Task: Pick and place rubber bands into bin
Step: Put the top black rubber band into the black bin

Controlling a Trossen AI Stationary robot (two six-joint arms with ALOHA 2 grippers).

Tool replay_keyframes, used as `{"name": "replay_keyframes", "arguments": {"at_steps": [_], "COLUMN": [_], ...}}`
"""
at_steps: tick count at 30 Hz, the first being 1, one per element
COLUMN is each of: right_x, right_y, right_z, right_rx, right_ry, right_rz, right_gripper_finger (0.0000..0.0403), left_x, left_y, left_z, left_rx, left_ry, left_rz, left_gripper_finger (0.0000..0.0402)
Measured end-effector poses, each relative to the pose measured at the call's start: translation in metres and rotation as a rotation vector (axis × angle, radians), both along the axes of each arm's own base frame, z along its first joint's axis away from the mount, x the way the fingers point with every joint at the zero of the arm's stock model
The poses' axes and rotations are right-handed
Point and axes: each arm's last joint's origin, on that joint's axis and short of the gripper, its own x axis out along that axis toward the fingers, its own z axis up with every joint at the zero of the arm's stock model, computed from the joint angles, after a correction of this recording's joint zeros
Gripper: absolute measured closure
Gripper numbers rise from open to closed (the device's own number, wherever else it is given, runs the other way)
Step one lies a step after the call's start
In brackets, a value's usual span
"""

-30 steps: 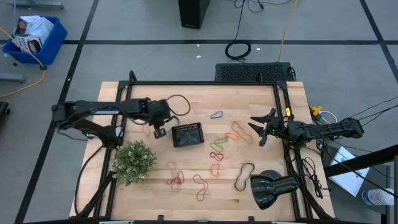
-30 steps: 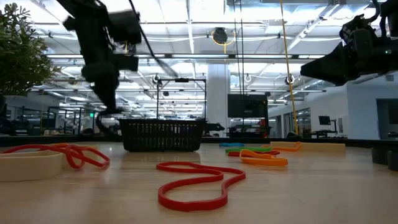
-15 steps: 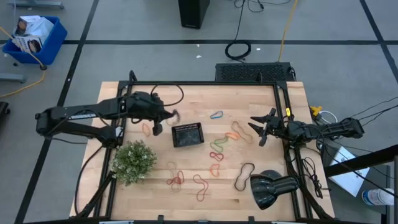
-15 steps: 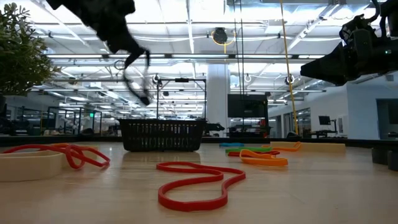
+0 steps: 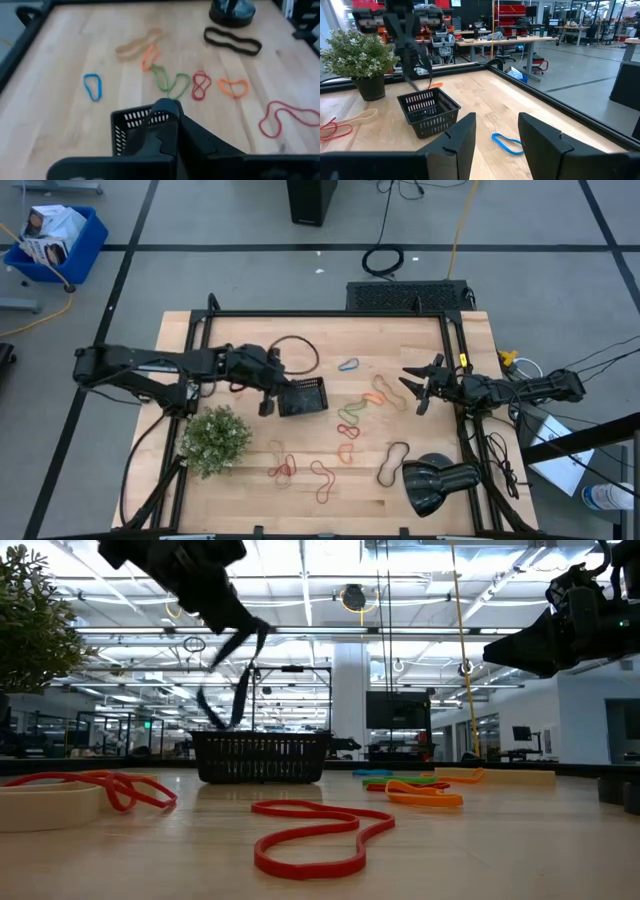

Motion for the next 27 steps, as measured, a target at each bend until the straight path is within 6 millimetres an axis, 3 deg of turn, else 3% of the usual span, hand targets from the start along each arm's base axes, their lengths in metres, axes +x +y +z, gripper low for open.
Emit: {"name": "replay_keyframes", "arguments": {"at_steps": [9, 13, 27], "right_x": [0.000, 0.000, 0.000], "right_y": [0.000, 0.000, 0.000], "right_z": [0.000, 0.000, 0.000], "right_rx": [0.000, 0.000, 0.000], "right_ry": [0.000, 0.000, 0.000], "right_rz": [0.000, 0.000, 0.000], "right_gripper_finger": [0.0261, 0.0261, 0.0261], "left_x": [0.029, 0.036, 0.042], "left_y": [0.001, 0.002, 0.005], "left_z": [-0.045, -0.063, -0.083], "left_rx": [-0.012, -0.008, 0.045], "left_ry": [0.142, 0.206, 0.282], "left_rz": [-0.006, -0.013, 0.046], "left_gripper_finger": [0.0378, 0.0392, 0.0350]}}
